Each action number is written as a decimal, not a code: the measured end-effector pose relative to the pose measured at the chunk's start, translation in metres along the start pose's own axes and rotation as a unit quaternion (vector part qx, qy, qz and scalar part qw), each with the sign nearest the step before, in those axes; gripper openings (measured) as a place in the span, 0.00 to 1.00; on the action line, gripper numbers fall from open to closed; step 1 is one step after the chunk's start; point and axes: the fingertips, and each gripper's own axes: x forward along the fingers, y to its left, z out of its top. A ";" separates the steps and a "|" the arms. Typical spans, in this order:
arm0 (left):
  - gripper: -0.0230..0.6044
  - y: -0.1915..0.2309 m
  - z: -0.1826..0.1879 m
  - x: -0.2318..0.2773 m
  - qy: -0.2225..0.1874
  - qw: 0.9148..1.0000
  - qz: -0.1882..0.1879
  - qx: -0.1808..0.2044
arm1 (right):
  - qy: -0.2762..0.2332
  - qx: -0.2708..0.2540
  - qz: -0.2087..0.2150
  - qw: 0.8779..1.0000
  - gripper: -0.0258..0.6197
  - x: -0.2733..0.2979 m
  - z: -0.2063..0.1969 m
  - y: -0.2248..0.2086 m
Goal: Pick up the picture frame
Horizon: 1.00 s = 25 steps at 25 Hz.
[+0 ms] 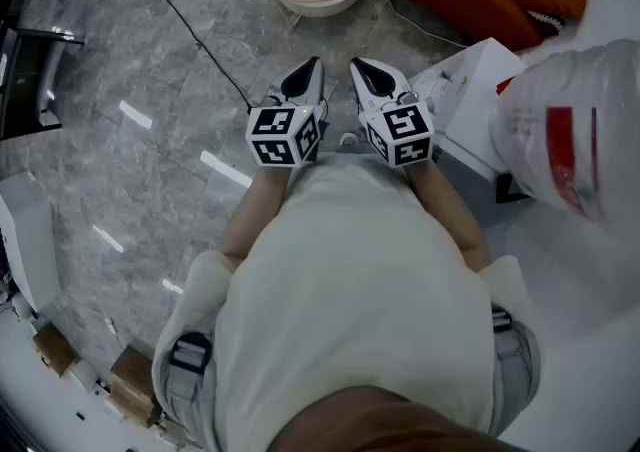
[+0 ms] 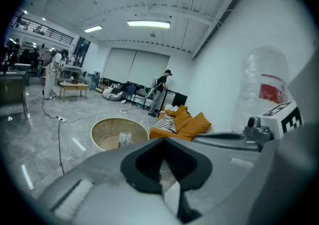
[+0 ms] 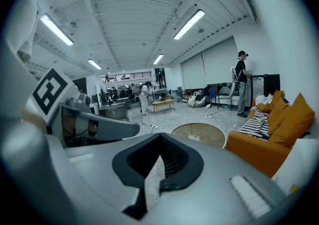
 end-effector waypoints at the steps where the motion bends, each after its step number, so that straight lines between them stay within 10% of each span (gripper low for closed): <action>1: 0.04 -0.002 0.000 -0.001 0.000 1.000 -0.001 0.002 | -0.005 0.001 -0.002 1.000 0.04 -0.001 0.002 -0.001; 25: 0.04 0.011 -0.010 -0.002 0.005 0.999 0.024 -0.027 | -0.005 0.015 0.028 0.999 0.04 0.011 0.002 0.002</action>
